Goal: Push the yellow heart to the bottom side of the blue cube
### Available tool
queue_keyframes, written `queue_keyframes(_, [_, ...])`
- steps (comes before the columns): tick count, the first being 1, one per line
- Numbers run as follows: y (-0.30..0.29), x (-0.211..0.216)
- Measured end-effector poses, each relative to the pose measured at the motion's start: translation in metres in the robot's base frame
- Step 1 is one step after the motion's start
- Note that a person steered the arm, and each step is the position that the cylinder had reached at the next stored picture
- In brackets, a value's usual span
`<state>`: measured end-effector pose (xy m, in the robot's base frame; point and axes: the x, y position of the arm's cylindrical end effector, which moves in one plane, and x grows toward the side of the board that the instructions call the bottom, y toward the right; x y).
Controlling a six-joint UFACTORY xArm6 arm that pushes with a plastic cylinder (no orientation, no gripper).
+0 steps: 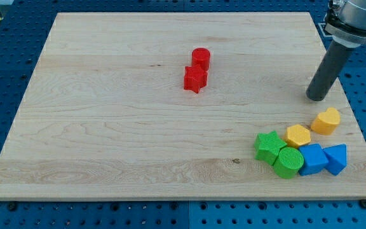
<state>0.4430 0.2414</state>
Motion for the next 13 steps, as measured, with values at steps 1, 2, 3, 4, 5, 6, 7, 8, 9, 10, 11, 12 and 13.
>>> queue_keyframes(1, [0.019,0.001])
queue_keyframes(2, [0.02,0.013])
queue_keyframes(3, [0.016,0.044])
queue_keyframes(4, [0.009,0.069])
queue_keyframes(5, [0.009,0.069])
queue_keyframes(6, [0.002,0.016])
queue_keyframes(7, [-0.027,-0.045])
queue_keyframes(8, [-0.03,-0.055])
queue_keyframes(9, [-0.075,-0.092])
queue_keyframes(10, [-0.165,-0.123])
queue_keyframes(11, [-0.244,-0.124])
queue_keyframes(12, [-0.248,-0.123])
queue_keyframes(13, [-0.242,-0.103])
